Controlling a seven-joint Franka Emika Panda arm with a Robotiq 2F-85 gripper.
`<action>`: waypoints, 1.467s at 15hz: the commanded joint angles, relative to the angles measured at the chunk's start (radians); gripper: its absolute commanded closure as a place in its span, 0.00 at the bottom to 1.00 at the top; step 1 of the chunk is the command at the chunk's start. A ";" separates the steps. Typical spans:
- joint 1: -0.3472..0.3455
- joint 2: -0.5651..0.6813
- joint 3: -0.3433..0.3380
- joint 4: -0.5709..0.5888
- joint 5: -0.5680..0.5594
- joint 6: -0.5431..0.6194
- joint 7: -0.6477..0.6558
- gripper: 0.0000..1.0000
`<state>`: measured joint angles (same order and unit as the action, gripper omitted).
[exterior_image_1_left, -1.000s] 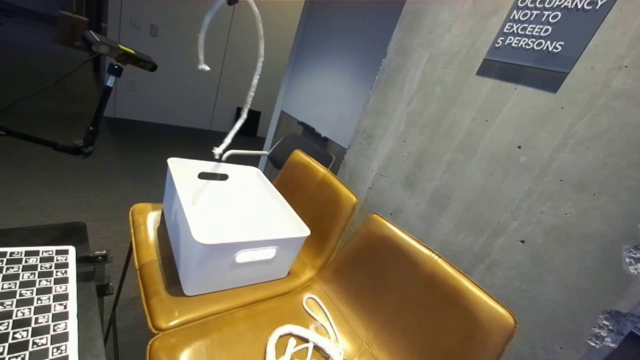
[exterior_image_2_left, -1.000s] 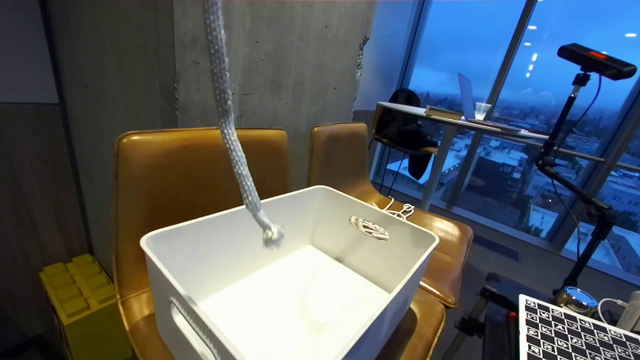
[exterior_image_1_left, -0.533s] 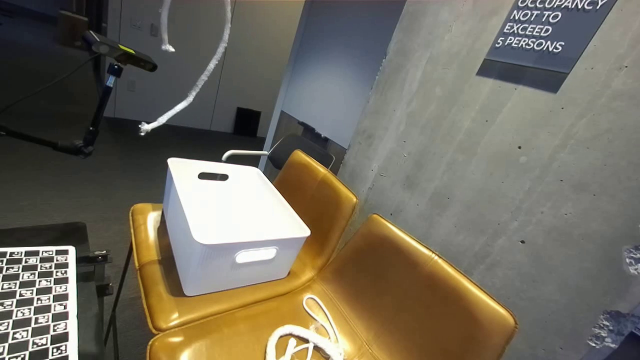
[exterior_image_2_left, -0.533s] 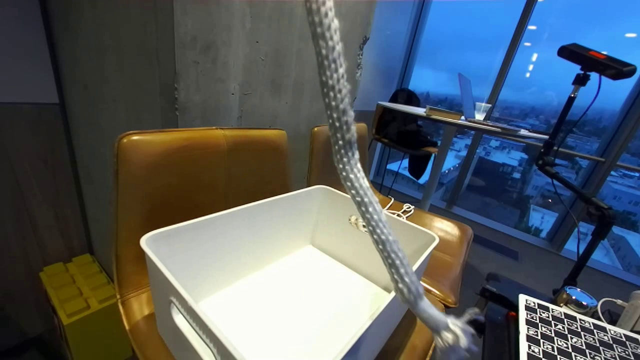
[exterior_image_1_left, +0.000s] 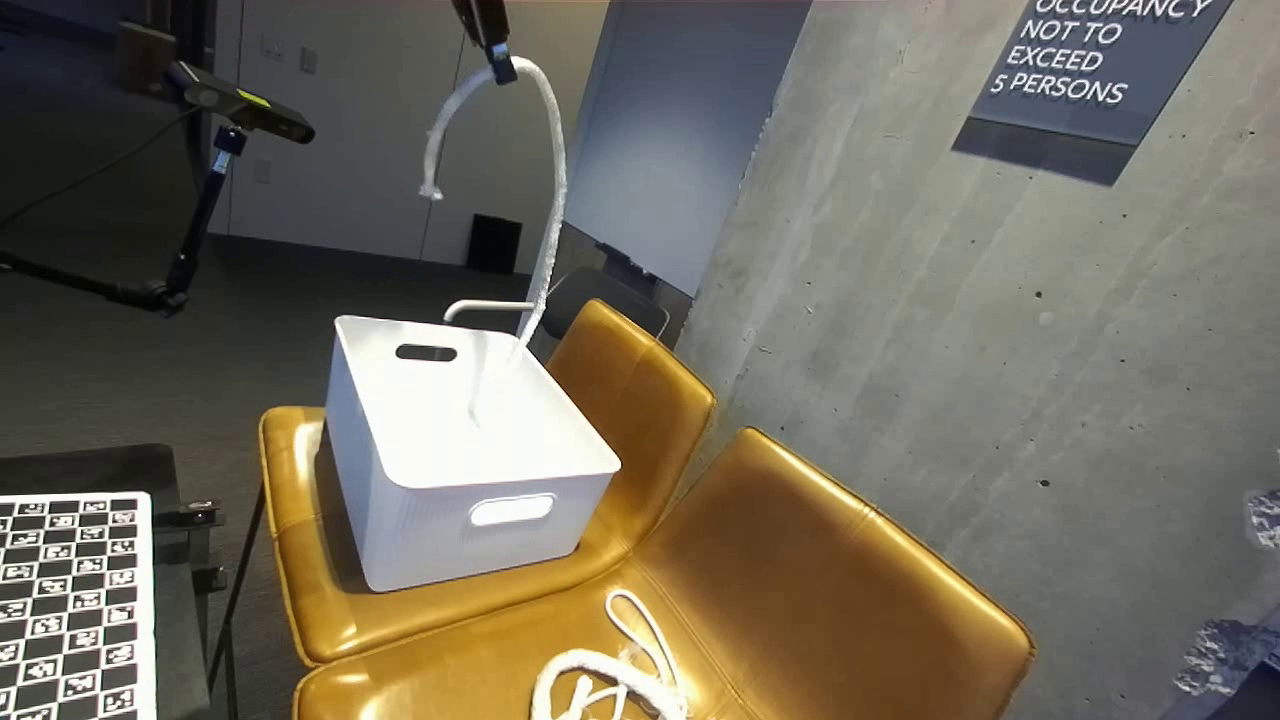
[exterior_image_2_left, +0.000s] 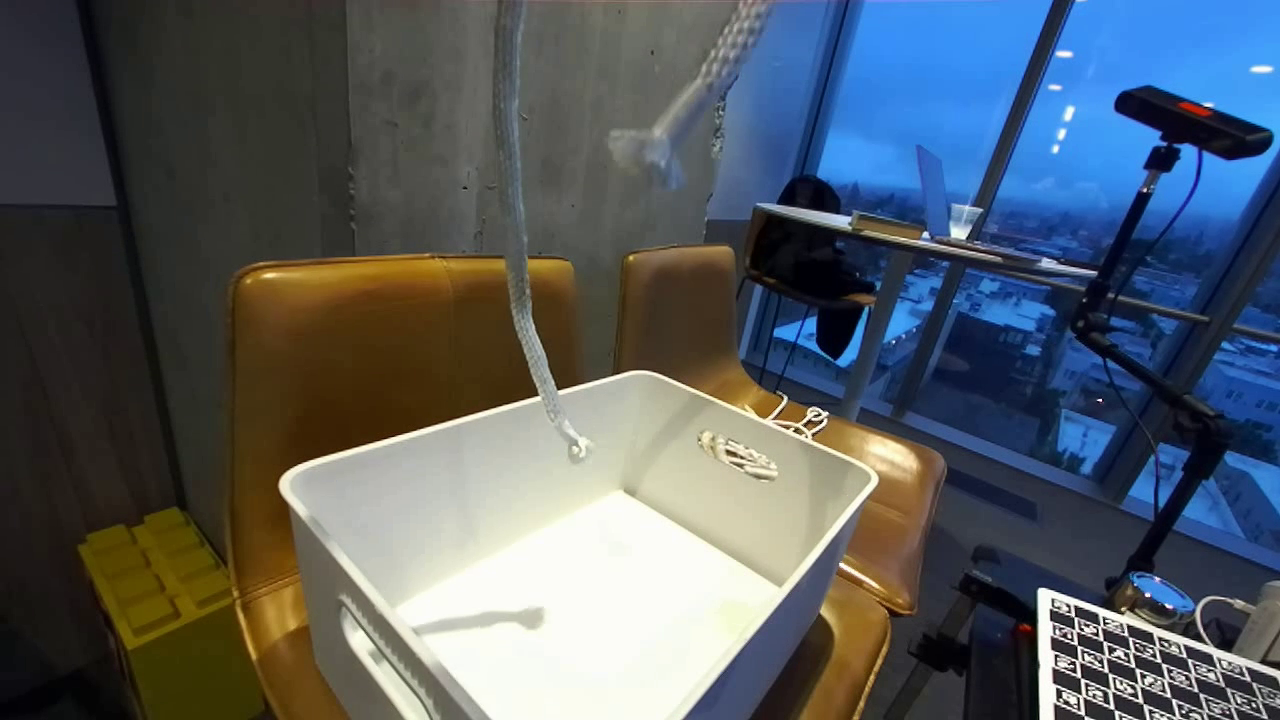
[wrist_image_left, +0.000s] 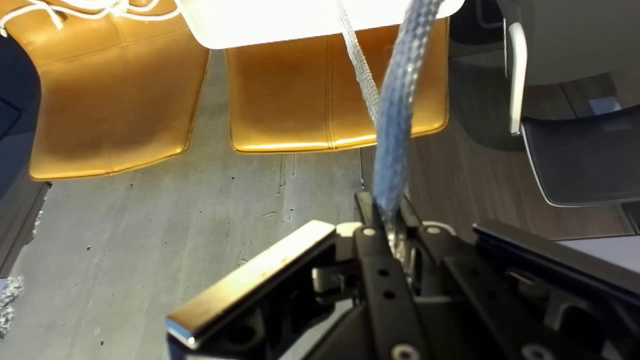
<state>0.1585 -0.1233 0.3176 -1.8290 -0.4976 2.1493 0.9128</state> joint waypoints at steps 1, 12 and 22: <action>0.005 0.050 -0.025 0.010 0.015 0.015 -0.014 0.97; -0.036 0.087 -0.145 -0.118 0.040 0.037 -0.056 0.06; -0.241 0.352 -0.405 -0.199 0.108 0.188 -0.249 0.00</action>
<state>-0.0407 0.1082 -0.0312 -2.0838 -0.4557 2.2811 0.7419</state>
